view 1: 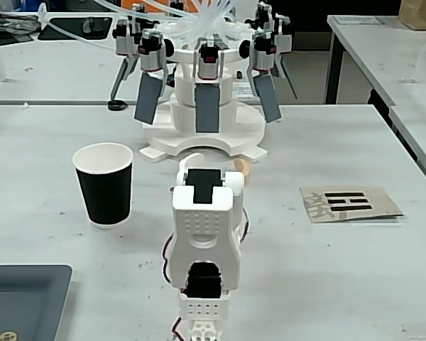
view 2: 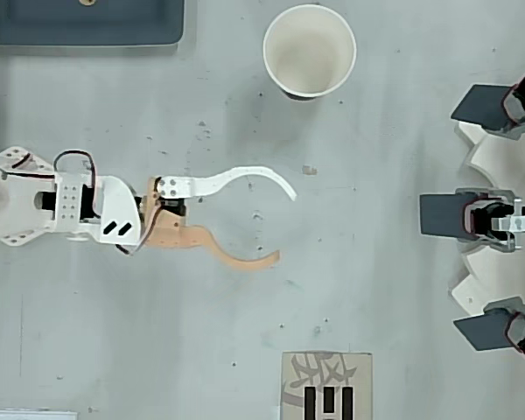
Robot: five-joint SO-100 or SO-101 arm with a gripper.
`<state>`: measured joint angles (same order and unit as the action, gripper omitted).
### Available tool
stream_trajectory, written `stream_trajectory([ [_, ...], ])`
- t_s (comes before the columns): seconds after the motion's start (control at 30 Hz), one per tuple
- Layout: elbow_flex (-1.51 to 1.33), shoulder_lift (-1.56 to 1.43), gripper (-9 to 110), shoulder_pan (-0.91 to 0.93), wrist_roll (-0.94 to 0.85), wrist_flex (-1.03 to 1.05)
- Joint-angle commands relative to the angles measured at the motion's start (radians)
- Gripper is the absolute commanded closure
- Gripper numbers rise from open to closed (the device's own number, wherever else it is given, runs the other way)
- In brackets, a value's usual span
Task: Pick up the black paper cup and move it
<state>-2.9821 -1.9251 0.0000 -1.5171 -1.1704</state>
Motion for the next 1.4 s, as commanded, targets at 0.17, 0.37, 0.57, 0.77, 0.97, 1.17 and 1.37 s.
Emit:
stream_trajectory([
  [0.17,-0.081,-0.061,73,-0.005,0.066,-0.103],
  [0.37,-0.141,-0.069,65,-0.006,0.091,-0.158],
  [0.57,-0.141,-0.064,59,-0.037,0.066,-0.201],
  [0.77,-0.141,-0.026,54,-0.161,0.043,-0.222],
  [0.97,-0.129,0.009,50,-0.213,0.026,-0.222],
  [1.17,-0.097,0.051,50,-0.253,-0.002,-0.209],
  [1.37,-0.003,0.135,49,-0.304,-0.025,-0.196],
])
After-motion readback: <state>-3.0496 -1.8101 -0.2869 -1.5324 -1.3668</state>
